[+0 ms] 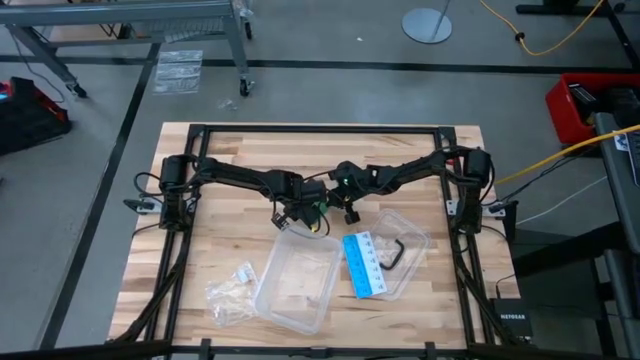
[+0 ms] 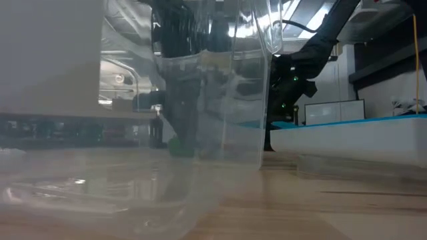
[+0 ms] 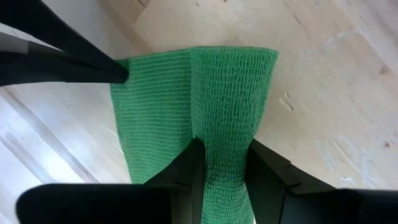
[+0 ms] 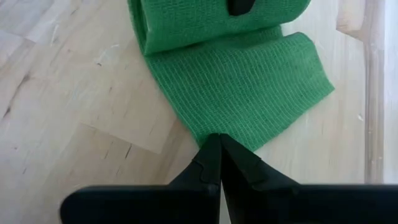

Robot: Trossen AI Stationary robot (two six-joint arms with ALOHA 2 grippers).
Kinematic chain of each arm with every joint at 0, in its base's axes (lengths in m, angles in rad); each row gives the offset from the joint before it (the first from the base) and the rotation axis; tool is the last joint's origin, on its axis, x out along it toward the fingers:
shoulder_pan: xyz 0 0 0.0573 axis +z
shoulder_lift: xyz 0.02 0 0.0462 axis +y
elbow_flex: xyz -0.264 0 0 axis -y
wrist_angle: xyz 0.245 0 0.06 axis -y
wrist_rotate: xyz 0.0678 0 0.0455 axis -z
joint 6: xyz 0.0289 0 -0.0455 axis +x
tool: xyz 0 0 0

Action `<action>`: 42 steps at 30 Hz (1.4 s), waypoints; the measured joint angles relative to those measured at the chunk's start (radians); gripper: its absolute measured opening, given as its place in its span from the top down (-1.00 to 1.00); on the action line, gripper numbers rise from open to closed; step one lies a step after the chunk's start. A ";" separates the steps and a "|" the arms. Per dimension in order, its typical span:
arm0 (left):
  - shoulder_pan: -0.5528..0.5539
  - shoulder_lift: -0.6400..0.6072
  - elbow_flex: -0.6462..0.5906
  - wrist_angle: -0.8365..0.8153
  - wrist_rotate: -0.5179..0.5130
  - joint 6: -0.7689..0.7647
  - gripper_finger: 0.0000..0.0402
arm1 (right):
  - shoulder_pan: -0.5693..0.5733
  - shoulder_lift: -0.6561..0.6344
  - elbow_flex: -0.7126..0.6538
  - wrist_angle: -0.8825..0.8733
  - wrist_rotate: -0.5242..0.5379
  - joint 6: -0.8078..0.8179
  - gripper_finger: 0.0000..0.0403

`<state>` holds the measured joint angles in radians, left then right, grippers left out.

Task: Roll bandage
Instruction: Roll the green bandage

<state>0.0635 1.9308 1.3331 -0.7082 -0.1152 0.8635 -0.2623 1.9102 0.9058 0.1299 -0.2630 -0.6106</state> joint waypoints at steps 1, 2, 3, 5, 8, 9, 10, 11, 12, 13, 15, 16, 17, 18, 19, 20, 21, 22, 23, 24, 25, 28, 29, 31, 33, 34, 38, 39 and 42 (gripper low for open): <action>0.000 0.000 0.000 0.000 -0.006 0.000 0.59 | 0.000 0.000 0.000 0.000 0.000 0.000 0.96; 0.000 0.000 0.000 0.002 -0.014 -0.001 0.59 | 0.000 0.000 0.000 -0.001 0.001 0.000 0.96; -0.001 0.000 0.000 0.003 -0.025 -0.001 0.59 | 0.000 0.001 0.000 -0.002 0.002 0.000 0.96; -0.002 0.001 0.005 0.004 -0.060 -0.004 0.59 | 0.000 0.001 0.000 -0.005 0.005 0.000 0.96; -0.001 0.003 0.021 0.005 -0.078 -0.004 0.59 | 0.000 0.001 0.000 -0.006 0.023 0.000 0.96; -0.001 0.003 0.030 0.005 -0.083 -0.008 0.59 | -0.001 0.001 0.000 -0.008 0.028 0.000 0.96; -0.001 0.003 0.037 0.008 -0.083 -0.013 0.59 | -0.005 0.001 0.000 -0.009 0.027 0.001 0.96; -0.001 0.003 0.043 0.011 -0.085 -0.022 0.59 | -0.007 0.001 0.000 -0.010 0.026 0.001 0.96; -0.001 0.003 0.047 0.013 -0.086 -0.036 0.59 | -0.011 0.001 0.000 -0.012 0.027 0.001 0.96; 0.000 0.003 0.050 0.011 -0.087 -0.048 0.59 | -0.014 0.002 0.000 -0.014 0.026 0.002 0.96; 0.002 0.003 0.052 0.010 -0.087 -0.067 0.59 | -0.015 0.002 0.000 -0.016 0.031 0.003 0.96; 0.002 0.003 0.052 0.007 -0.087 -0.076 0.59 | -0.015 0.002 0.000 -0.019 0.035 0.003 0.96; 0.002 0.003 0.052 -0.004 -0.088 -0.080 0.58 | -0.014 0.002 -0.001 -0.021 0.034 0.003 0.96; 0.002 0.003 0.053 -0.022 -0.088 -0.082 0.56 | -0.014 0.003 -0.001 -0.022 0.034 0.003 0.96; 0.001 0.003 0.053 -0.049 -0.088 -0.080 0.54 | -0.014 0.003 -0.001 -0.023 0.035 0.003 0.96; -0.002 0.003 0.053 -0.072 -0.088 -0.080 0.52 | -0.014 0.003 -0.001 -0.024 0.035 0.003 0.96; -0.005 0.002 0.053 -0.093 -0.089 -0.082 0.50 | -0.014 0.003 -0.001 -0.024 0.035 0.003 0.96; -0.007 0.002 0.053 -0.112 -0.090 -0.085 0.48 | -0.014 0.003 -0.001 -0.024 0.035 0.003 0.96; -0.011 0.002 0.053 -0.124 -0.091 -0.094 0.46 | -0.014 0.003 -0.002 -0.024 0.034 0.003 0.96; -0.012 0.002 0.053 -0.129 -0.091 -0.106 0.44 | -0.014 0.003 -0.002 -0.024 0.035 0.003 0.96; -0.015 0.002 0.053 -0.128 -0.091 -0.128 0.42 | -0.014 0.003 -0.002 -0.024 0.035 0.003 0.96; -0.020 0.001 0.053 -0.114 -0.091 -0.190 0.35 | -0.014 0.003 -0.002 -0.024 0.035 0.003 0.96; -0.023 0.001 0.053 -0.113 -0.091 -0.203 0.33 | -0.014 0.003 -0.002 -0.024 0.035 0.003 0.96; -0.027 0.001 0.053 -0.114 -0.093 -0.229 0.29 | -0.014 0.003 -0.002 -0.024 0.035 0.003 0.96; -0.032 0.001 0.053 -0.115 -0.095 -0.268 0.25 | -0.014 0.004 -0.002 -0.024 0.034 0.003 0.96; -0.035 0.001 0.053 -0.114 -0.095 -0.288 0.24 | -0.014 0.004 -0.002 -0.024 0.035 0.003 0.96; -0.048 0.000 0.053 -0.115 -0.095 -0.316 0.18 | -0.014 0.004 -0.002 -0.024 0.034 0.003 0.96; -0.052 0.000 0.053 -0.116 -0.098 -0.317 0.17 | -0.014 0.004 -0.002 -0.024 0.034 0.003 0.96; -0.063 0.000 0.053 -0.116 -0.106 -0.317 0.14 | -0.014 0.004 -0.002 -0.024 0.034 0.003 0.96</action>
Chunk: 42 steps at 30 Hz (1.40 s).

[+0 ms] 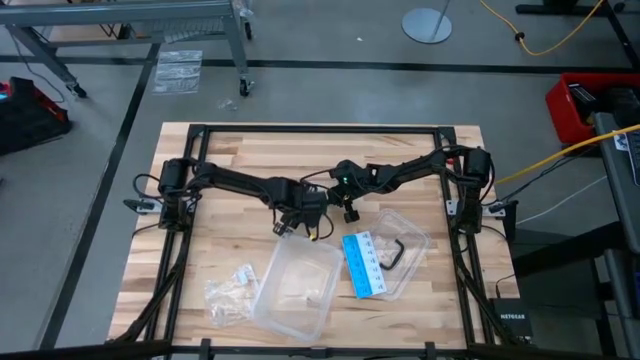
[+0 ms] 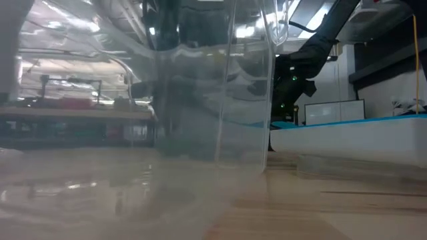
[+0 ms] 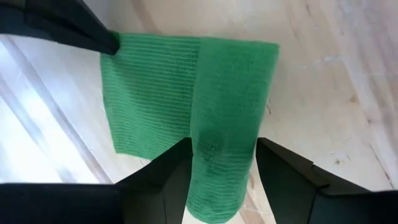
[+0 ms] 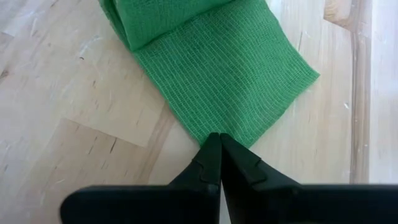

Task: Roll bandage
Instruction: Roll the green bandage

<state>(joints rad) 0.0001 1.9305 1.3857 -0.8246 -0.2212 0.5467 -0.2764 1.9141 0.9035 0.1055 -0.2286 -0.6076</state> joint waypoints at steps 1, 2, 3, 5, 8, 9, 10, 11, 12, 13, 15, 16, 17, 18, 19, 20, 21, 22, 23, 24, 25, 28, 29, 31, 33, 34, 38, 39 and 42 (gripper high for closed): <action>-0.004 0.000 0.000 0.000 -0.004 0.002 0.13 | 0.000 0.000 0.000 0.000 0.000 0.000 0.96; -0.008 0.000 0.000 0.000 -0.015 0.002 0.12 | 0.000 0.000 0.000 0.000 0.000 0.000 0.96; -0.012 0.000 0.000 -0.001 -0.036 0.001 0.12 | 0.000 0.001 0.000 0.000 0.000 0.000 0.96; -0.020 0.000 0.000 -0.004 -0.100 -0.001 0.11 | 0.000 0.001 0.000 0.000 0.000 0.001 0.96; -0.027 0.000 0.000 -0.004 -0.180 -0.001 0.12 | 0.000 0.001 0.000 0.000 0.000 0.001 0.96; -0.027 0.000 0.000 -0.003 -0.188 -0.005 0.14 | 0.000 0.001 0.000 0.000 0.000 0.001 0.96; -0.027 0.000 0.000 -0.003 -0.190 -0.013 0.16 | 0.000 0.001 0.000 0.000 0.000 0.001 0.96; -0.027 0.000 0.000 -0.003 -0.190 -0.021 0.18 | 0.000 0.001 0.000 0.000 0.000 0.001 0.96; -0.026 0.000 0.000 -0.003 -0.191 -0.032 0.20 | 0.000 0.001 0.000 0.000 0.000 0.001 0.96; -0.026 0.000 0.000 -0.003 -0.192 -0.042 0.22 | 0.000 0.001 0.000 0.000 0.000 0.002 0.96; -0.027 0.000 0.000 -0.003 -0.193 -0.060 0.27 | 0.000 0.001 0.000 0.000 0.000 0.001 0.96; -0.027 0.000 0.000 -0.002 -0.193 -0.069 0.30 | 0.000 0.001 -0.001 0.000 0.000 0.001 0.96; -0.030 0.000 0.000 -0.001 -0.193 -0.076 0.33 | 0.000 0.001 -0.001 0.000 0.000 0.001 0.96; -0.032 0.000 0.000 -0.002 -0.194 -0.084 0.36 | 0.000 0.001 0.000 0.000 0.000 0.001 0.96; -0.033 -0.001 0.000 -0.002 -0.194 -0.090 0.39 | 0.000 0.001 -0.001 0.000 0.000 0.001 0.96; -0.035 -0.005 0.000 -0.002 -0.193 -0.096 0.42 | 0.000 0.001 -0.001 0.000 0.000 0.001 0.96; -0.037 -0.008 0.000 0.001 -0.193 -0.101 0.44 | 0.000 0.001 -0.001 0.000 0.000 0.001 0.96; -0.039 -0.014 0.000 0.005 -0.192 -0.111 0.47 | 0.000 0.001 -0.001 0.000 0.000 0.001 0.96; -0.040 -0.024 0.000 0.005 -0.189 -0.122 0.51 | 0.000 0.001 -0.001 0.000 0.000 0.001 0.96; -0.040 -0.032 0.000 0.007 -0.189 -0.134 0.53 | 0.000 0.001 -0.001 0.000 0.000 0.000 0.96; -0.040 -0.048 0.000 0.010 -0.187 -0.152 0.57 | 0.000 0.001 -0.001 0.000 0.001 0.000 0.96; -0.040 -0.088 0.000 0.013 -0.172 -0.199 0.65 | 0.000 0.001 -0.001 0.000 0.001 0.000 0.96; -0.039 -0.096 0.000 0.014 -0.160 -0.207 0.68 | 0.000 0.001 -0.001 0.001 0.001 -0.001 0.96; -0.037 -0.111 0.000 0.016 -0.102 -0.217 0.73 | 0.000 0.001 -0.001 0.001 0.001 -0.001 0.96; -0.033 -0.114 0.001 0.014 -0.020 -0.218 0.78 | 0.000 0.001 -0.001 0.001 0.001 -0.001 0.96; -0.031 -0.113 0.001 0.008 0.019 -0.218 0.81 | 0.000 0.001 -0.001 0.001 0.001 -0.001 0.96; -0.029 -0.102 0.001 -0.013 0.075 -0.216 0.93 | 0.000 0.001 -0.001 0.000 0.001 -0.001 0.96; -0.027 -0.102 0.001 -0.012 0.077 -0.214 0.95 | 0.000 0.001 -0.001 0.000 0.002 -0.001 0.96; -0.018 -0.102 0.001 -0.013 0.083 -0.227 0.99 | 0.000 0.001 -0.001 0.000 0.002 0.000 0.96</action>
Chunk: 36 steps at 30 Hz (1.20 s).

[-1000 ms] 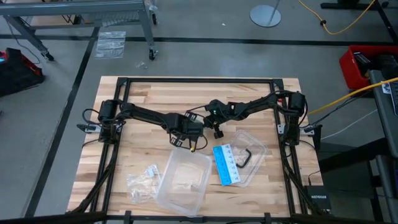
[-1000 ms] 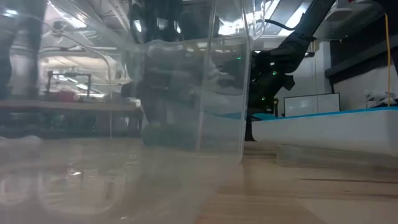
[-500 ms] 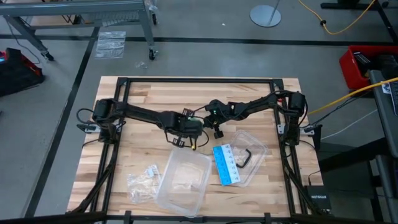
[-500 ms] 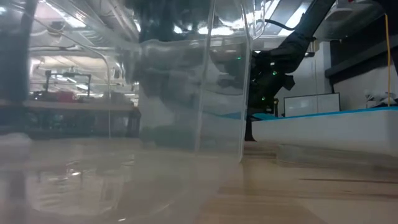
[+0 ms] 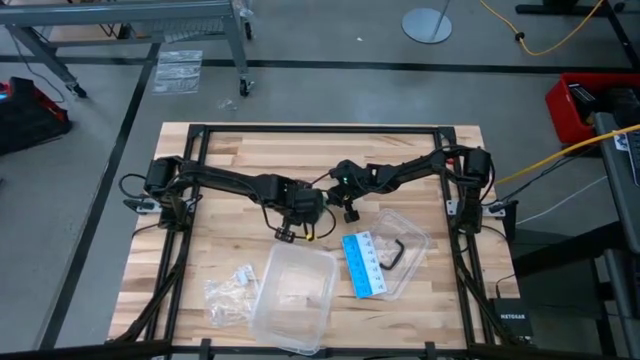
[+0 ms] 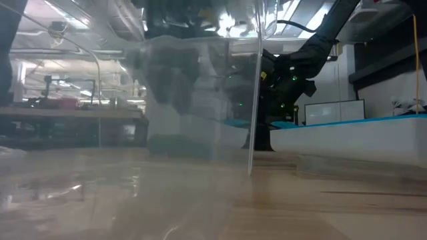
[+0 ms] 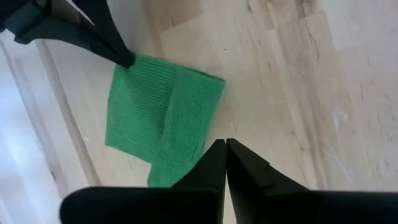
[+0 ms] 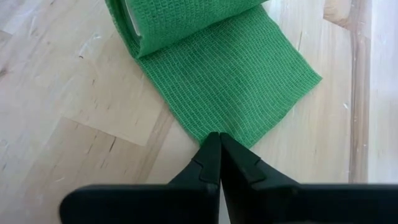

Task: Roll bandage
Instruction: Roll the green bandage

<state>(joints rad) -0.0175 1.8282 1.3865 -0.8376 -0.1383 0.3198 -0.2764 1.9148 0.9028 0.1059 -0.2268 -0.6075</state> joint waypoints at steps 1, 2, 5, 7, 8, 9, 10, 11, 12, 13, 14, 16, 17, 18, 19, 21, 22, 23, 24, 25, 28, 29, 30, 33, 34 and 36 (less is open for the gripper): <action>0.004 0.000 0.000 -0.001 0.008 -0.003 0.98 | 0.000 0.000 0.000 0.000 0.000 0.000 0.96; 0.009 0.000 0.000 -0.001 0.023 -0.001 0.98 | 0.000 0.000 0.000 0.000 0.000 0.000 0.96; 0.024 0.000 -0.004 0.008 0.073 0.006 0.99 | 0.000 0.000 0.000 0.000 -0.001 0.000 0.96; 0.033 0.001 -0.012 0.020 0.087 0.001 0.99 | 0.000 0.000 0.000 0.000 0.000 0.000 0.96; 0.037 0.001 -0.017 0.025 0.092 0.000 0.99 | 0.000 0.000 0.000 0.001 0.000 0.000 0.96; 0.041 0.001 -0.025 0.027 0.099 0.000 0.99 | 0.000 0.000 0.000 0.001 0.000 0.000 0.96; 0.045 0.001 -0.035 0.035 0.109 0.003 0.99 | 0.000 0.000 0.000 0.002 0.000 0.000 0.96; 0.047 0.001 -0.047 0.047 0.118 0.007 0.99 | 0.000 0.000 0.000 0.002 0.000 0.000 0.96; 0.050 0.001 -0.057 0.059 0.121 0.012 0.99 | 0.001 0.000 0.000 0.002 0.000 0.000 0.96; 0.051 0.001 -0.067 0.070 0.122 0.016 0.99 | 0.001 0.000 0.000 0.002 0.000 0.001 0.96; 0.052 0.002 -0.071 0.078 0.122 0.017 0.99 | 0.001 0.000 0.000 0.002 0.000 0.000 0.96; 0.057 0.002 -0.076 0.088 0.125 0.023 0.99 | 0.001 0.000 0.000 0.004 0.000 0.000 0.96; 0.059 0.002 -0.082 0.101 0.125 0.023 0.99 | 0.001 0.000 0.000 0.005 0.000 0.000 0.96; 0.061 0.001 -0.089 0.111 0.125 0.023 0.99 | 0.001 0.000 0.000 0.005 0.000 0.000 0.96; 0.064 0.002 -0.097 0.126 0.125 0.024 0.99 | 0.001 0.000 0.000 0.005 0.000 0.000 0.96; 0.071 0.002 -0.116 0.158 0.125 0.029 1.00 | 0.001 0.000 0.000 0.005 0.000 0.001 0.96; 0.073 0.002 -0.126 0.173 0.126 0.034 1.00 | 0.001 0.000 0.000 0.005 0.000 0.001 0.96; 0.074 0.002 -0.135 0.189 0.125 0.042 1.00 | 0.001 0.000 0.000 0.005 0.000 0.001 0.96; 0.076 0.002 -0.142 0.196 0.125 0.055 1.00 | 0.001 0.000 0.000 0.006 0.000 0.001 0.96; 0.077 0.002 -0.145 0.204 0.125 0.060 1.00 | 0.001 0.000 0.000 0.006 0.000 0.000 0.96; 0.083 0.002 -0.152 0.227 0.125 0.063 1.00 | 0.001 0.000 0.000 0.006 -0.001 0.000 0.96; 0.087 0.002 -0.153 0.229 0.124 0.063 1.00 | 0.001 0.000 0.000 0.006 -0.001 0.000 0.96; 0.092 0.002 -0.153 0.229 0.124 0.069 1.00 | 0.001 0.000 0.000 0.006 -0.001 0.001 0.96; 0.108 0.002 -0.153 0.232 0.123 0.093 1.00 | 0.001 0.000 0.000 0.006 -0.001 0.001 0.96; 0.114 0.002 -0.153 0.237 0.123 0.103 1.00 | 0.001 0.000 0.000 0.006 -0.002 0.001 0.96; 0.125 0.002 -0.154 0.257 0.123 0.111 1.00 | 0.001 0.000 0.000 0.006 -0.002 0.001 0.96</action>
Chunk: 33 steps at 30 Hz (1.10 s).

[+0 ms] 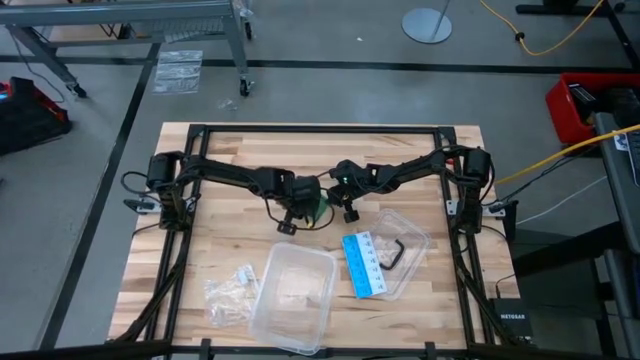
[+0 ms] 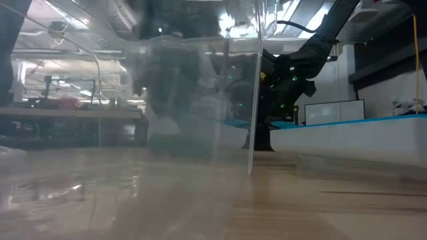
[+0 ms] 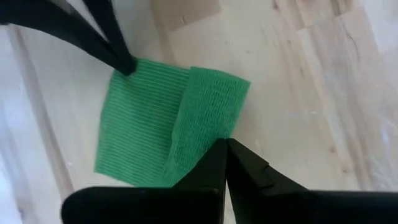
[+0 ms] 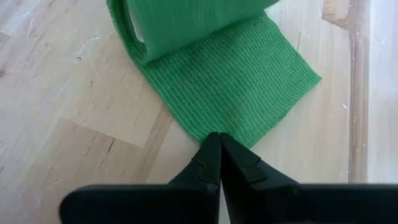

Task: Roll bandage
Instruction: Roll the green bandage

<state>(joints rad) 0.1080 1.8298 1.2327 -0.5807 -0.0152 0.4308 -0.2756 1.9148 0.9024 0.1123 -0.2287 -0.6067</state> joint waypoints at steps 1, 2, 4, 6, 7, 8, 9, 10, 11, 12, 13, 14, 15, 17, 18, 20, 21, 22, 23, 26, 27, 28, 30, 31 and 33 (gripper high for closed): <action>0.007 0.004 0.000 0.017 -0.001 0.007 1.00 | 0.000 0.000 0.000 0.000 0.000 0.000 0.96; 0.015 0.010 0.000 0.037 -0.004 0.020 1.00 | 0.000 0.000 0.000 0.000 0.000 0.000 0.96; 0.028 0.030 0.000 0.076 -0.007 0.043 1.00 | 0.000 0.000 -0.001 0.001 -0.001 0.000 0.96; 0.041 0.051 0.001 0.110 -0.010 0.062 1.00 | 0.000 0.000 -0.001 0.001 -0.001 0.000 0.96; 0.047 0.065 0.003 0.123 -0.012 0.075 1.00 | 0.000 -0.001 -0.001 0.001 -0.001 0.000 0.96; 0.052 0.074 0.004 0.139 -0.017 0.083 1.00 | 0.000 -0.003 -0.001 0.000 0.000 0.001 0.96; 0.055 0.080 0.004 0.150 -0.026 0.090 1.00 | 0.000 -0.003 -0.001 0.000 0.000 0.001 0.96; 0.057 0.085 0.004 0.160 -0.043 0.093 1.00 | 0.000 -0.004 -0.001 0.000 0.000 0.000 0.96; 0.058 0.086 0.004 0.173 -0.070 0.092 1.00 | -0.001 -0.006 -0.001 0.000 0.000 0.000 0.96; 0.057 0.088 0.005 0.191 -0.099 0.089 1.00 | -0.001 -0.008 -0.001 0.000 0.002 0.000 0.96; 0.059 0.091 0.008 0.210 -0.119 0.088 1.00 | -0.001 -0.008 -0.001 0.001 0.002 0.000 0.96; 0.061 0.092 0.011 0.219 -0.127 0.093 1.00 | -0.001 -0.008 -0.001 0.001 0.002 0.000 0.96; 0.064 0.093 0.017 0.223 -0.130 0.105 1.00 | -0.001 -0.008 -0.001 0.002 0.002 0.000 0.96; 0.072 0.093 0.020 0.230 -0.134 0.133 1.00 | -0.001 -0.008 -0.001 0.002 0.003 0.000 0.96; 0.077 0.093 0.020 0.231 -0.135 0.138 1.00 | -0.001 -0.008 -0.001 0.002 0.005 0.000 0.96; 0.086 0.093 0.020 0.233 -0.135 0.133 1.00 | 0.000 -0.008 0.000 0.003 0.013 0.000 0.96; 0.091 0.093 0.020 0.238 -0.135 0.129 1.00 | -0.001 -0.008 0.000 0.006 0.017 0.001 0.96; 0.097 0.093 0.020 0.239 -0.134 0.127 1.00 | -0.001 -0.008 0.000 0.010 0.021 0.002 0.96; 0.103 0.093 0.020 0.239 -0.134 0.127 1.00 | -0.001 -0.008 0.000 0.015 0.032 0.009 0.96; 0.115 0.093 0.020 0.247 -0.135 0.127 1.00 | 0.000 -0.008 0.005 0.020 0.072 0.034 0.96; 0.119 0.093 0.020 0.250 -0.135 0.125 1.00 | -0.001 -0.007 0.011 0.012 0.083 0.036 0.96; 0.122 0.093 0.019 0.251 -0.136 0.123 1.00 | -0.001 -0.007 0.016 0.006 0.092 0.036 0.96; 0.123 0.092 0.019 0.252 -0.152 0.113 1.00 | -0.001 -0.006 0.026 -0.003 0.110 0.037 0.96; 0.123 0.090 0.019 0.250 -0.162 0.100 1.00 | -0.002 -0.006 0.033 -0.008 0.120 0.036 0.96; 0.122 0.079 0.026 0.251 -0.174 0.081 1.00 | -0.002 -0.004 0.052 -0.022 0.147 0.034 0.96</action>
<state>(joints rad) 0.2303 1.9089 1.2591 -0.3296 -0.1894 0.5122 -0.2771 1.9105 0.9544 0.0905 -0.0814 -0.5730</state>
